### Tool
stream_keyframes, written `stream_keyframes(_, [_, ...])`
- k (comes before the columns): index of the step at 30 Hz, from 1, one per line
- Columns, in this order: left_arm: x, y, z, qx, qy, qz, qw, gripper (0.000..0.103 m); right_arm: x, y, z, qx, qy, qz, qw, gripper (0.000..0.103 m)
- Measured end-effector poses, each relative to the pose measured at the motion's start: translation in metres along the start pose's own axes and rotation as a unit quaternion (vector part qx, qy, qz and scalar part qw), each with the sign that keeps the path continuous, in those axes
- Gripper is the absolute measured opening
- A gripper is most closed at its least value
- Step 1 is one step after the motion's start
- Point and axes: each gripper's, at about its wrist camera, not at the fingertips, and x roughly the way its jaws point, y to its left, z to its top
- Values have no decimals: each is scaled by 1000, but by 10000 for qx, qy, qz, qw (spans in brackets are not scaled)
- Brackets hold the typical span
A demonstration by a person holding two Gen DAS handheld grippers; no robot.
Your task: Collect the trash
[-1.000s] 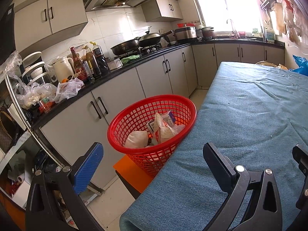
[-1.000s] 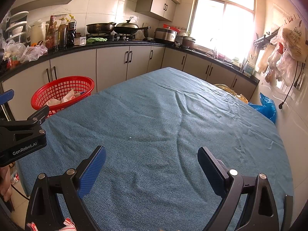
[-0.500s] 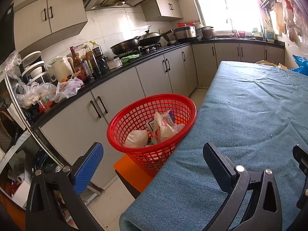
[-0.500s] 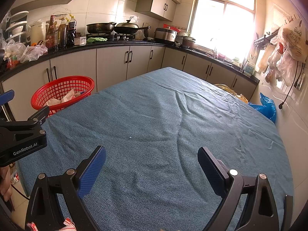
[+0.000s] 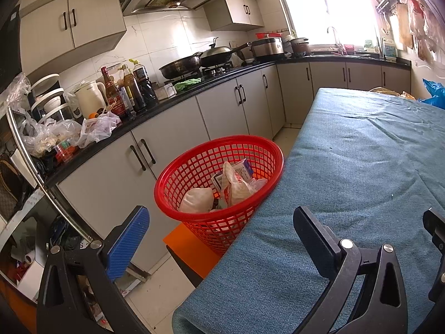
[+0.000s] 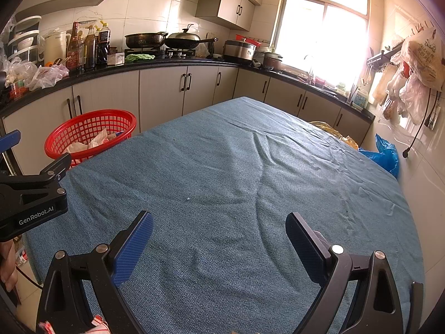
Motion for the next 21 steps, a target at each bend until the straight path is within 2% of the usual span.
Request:
stream_keyframes(12, [0,-1,-1,21,-9,23,10000,103,0,0,-2,23,-7,1,10000,98])
stream_keyframes(17, [-1,-3,-1,26,27,-74,10000,103,-1,-6,-4,122,0,47,9999,98])
stream_keyframes(21, [-6,-11,7,111,28,-329,9994,103,-5,-32,-7,439,130,-25,9989,98])
